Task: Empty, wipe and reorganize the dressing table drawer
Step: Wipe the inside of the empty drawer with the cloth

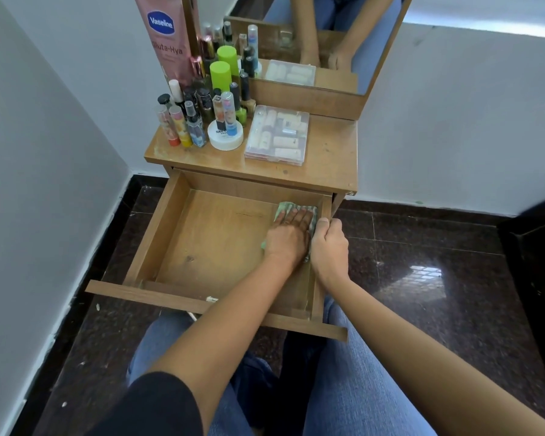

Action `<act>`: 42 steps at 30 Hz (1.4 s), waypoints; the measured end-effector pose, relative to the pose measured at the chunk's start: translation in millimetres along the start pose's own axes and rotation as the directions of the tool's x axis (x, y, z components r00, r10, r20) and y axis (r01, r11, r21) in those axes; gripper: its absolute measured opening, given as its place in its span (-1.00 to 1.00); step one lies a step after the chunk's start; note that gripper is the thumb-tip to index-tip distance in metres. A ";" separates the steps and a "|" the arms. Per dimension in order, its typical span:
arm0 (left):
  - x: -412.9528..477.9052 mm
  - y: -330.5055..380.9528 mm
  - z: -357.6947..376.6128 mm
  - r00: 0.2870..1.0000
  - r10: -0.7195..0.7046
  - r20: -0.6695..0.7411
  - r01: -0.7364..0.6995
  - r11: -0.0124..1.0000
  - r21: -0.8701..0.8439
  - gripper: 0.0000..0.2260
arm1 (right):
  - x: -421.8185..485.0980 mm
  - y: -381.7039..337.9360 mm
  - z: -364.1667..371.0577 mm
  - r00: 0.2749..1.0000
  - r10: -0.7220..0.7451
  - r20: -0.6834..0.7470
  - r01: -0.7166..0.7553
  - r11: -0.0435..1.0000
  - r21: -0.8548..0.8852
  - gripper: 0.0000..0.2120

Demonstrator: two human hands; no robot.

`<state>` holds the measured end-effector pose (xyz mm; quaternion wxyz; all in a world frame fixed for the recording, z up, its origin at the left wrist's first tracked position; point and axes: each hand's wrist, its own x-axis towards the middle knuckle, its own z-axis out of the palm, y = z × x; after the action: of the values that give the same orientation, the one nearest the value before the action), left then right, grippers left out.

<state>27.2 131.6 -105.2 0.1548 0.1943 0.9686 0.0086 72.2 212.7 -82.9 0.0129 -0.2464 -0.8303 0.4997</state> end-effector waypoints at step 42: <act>-11.0 8.0 -4.2 0.994 -0.009 0.107 0.024 0.990 -0.138 -0.42 | -4.9 3.8 -0.3 1.000 -0.013 -0.016 0.013 1.000 -0.026 -0.67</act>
<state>38.6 135.0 -97.4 0.2193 0.1751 0.9576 0.0646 78.0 212.4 -84.8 0.0196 -0.2451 -0.8381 0.4870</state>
